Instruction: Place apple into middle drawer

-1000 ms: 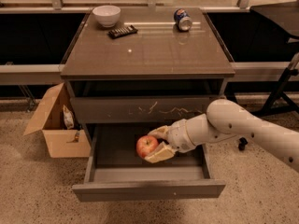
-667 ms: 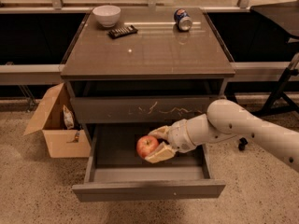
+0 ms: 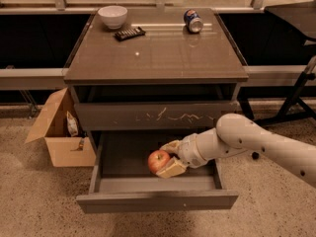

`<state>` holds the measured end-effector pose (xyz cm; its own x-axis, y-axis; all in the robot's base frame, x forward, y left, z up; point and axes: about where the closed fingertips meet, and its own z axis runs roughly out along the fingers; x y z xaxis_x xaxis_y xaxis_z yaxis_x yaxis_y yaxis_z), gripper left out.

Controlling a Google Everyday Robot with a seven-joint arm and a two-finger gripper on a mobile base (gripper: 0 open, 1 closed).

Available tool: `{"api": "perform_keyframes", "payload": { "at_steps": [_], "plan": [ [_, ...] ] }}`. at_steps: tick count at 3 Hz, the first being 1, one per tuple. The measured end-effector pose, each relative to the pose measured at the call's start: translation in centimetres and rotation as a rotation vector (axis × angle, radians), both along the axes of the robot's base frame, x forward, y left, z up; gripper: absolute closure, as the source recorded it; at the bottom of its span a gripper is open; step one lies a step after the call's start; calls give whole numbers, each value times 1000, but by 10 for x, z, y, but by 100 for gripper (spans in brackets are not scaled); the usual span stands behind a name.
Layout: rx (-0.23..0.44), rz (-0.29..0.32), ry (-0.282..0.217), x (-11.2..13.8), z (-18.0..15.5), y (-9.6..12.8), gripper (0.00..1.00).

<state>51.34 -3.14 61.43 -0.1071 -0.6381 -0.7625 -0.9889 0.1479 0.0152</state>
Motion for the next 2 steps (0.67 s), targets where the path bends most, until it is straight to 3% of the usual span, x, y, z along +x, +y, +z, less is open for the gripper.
{"api": "perform_keyframes", "payload": {
  "at_steps": [1,2],
  "plan": [
    [-39,-23,-2,2,-29,-10,100],
    [-25,-56,1,10,-60,-26,100]
  ]
}}
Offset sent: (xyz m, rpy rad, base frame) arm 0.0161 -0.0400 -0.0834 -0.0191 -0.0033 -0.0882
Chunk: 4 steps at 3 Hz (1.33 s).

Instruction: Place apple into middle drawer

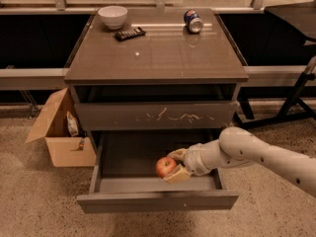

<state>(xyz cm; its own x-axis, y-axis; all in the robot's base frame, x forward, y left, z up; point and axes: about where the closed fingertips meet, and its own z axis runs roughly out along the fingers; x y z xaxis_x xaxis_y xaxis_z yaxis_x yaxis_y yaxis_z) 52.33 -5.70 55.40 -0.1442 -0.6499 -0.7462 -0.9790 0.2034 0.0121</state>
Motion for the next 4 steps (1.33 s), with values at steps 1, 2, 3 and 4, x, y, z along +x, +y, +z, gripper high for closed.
{"api": "perform_keyframes", "payload": {
  "at_steps": [1,2,3,4],
  "plan": [
    [30,-26,21,9,-28,-11,100],
    [47,-67,43,24,-49,-24,82],
    [41,-105,54,41,-62,-37,59],
    [28,-123,66,56,-72,-45,35]
  ]
}}
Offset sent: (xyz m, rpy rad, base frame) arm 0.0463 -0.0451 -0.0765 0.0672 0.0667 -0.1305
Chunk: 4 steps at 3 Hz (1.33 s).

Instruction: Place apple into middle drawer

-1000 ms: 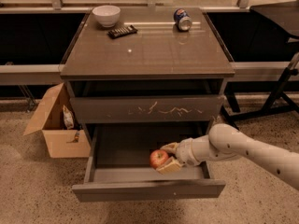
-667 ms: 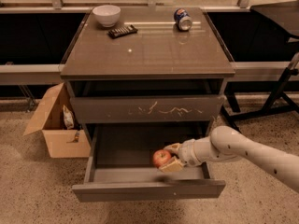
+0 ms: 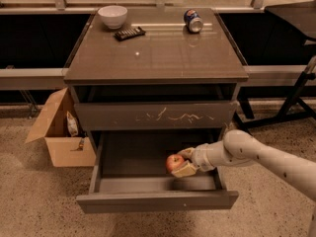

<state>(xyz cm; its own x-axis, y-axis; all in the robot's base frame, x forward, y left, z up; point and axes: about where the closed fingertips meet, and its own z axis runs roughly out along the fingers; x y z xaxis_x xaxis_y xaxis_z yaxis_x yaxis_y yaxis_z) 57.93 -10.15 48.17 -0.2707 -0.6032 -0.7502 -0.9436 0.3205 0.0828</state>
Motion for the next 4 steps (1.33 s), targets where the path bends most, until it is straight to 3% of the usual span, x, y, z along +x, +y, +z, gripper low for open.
{"api": "perform_keyframes", "payload": {
  "at_steps": [1,2,3,4],
  "plan": [
    [-2,-11,15,11,-9,-6,12],
    [4,-17,27,18,-17,-10,0],
    [33,-25,20,19,-14,-16,0],
    [92,-22,-24,6,15,-21,0]
  ]
}}
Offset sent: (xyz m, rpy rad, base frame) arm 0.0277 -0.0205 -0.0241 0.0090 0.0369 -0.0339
